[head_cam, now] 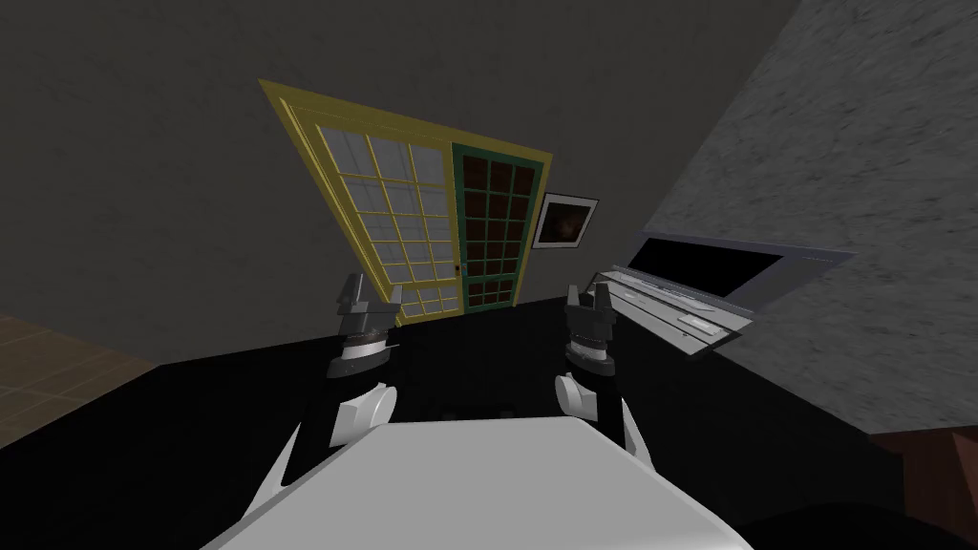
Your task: Pull the door open
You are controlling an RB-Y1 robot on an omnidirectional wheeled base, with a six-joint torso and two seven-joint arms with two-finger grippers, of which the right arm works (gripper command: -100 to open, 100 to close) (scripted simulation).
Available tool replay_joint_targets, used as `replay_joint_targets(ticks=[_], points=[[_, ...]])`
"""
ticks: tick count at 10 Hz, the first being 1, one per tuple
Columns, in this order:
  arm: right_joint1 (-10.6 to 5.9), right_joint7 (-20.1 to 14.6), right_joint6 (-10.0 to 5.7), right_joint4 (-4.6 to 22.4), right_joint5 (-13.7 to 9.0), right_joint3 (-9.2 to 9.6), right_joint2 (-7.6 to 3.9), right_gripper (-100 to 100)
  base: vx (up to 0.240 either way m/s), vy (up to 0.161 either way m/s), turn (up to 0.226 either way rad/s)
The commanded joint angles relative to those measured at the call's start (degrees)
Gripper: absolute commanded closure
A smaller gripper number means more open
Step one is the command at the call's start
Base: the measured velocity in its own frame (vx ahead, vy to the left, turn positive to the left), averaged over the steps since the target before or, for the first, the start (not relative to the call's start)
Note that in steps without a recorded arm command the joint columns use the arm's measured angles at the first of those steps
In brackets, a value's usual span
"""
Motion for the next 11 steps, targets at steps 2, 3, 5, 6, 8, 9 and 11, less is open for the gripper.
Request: replay_joint_targets(ticks=[2,3,5,6,8,9,11], points=[[-0.32,2.71,-0.32,2.27,-0.37,0.02,-0.68,-100,0.154,0.001,0.063],[-0.46,3.96,-0.47,3.32,-0.54,0.04,-0.97,-100,0.152,0.085,0.050],[-0.74,6.31,-0.75,5.28,-0.87,0.06,-1.46,-100,0.157,0.080,0.055],[-0.85,7.21,-0.86,6.04,-0.99,0.07,-1.63,-100,0.118,0.066,0.036],[-1.18,10.05,-1.19,8.42,-1.38,0.09,-2.18,-100,0.105,0.030,0.057],[-1.31,11.18,-1.33,9.37,-1.54,0.10,-2.37,-100,0.127,0.032,0.065],[-1.58,13.45,-1.60,11.26,-1.85,0.12,-2.75,-100,0.117,0.037,0.048]])
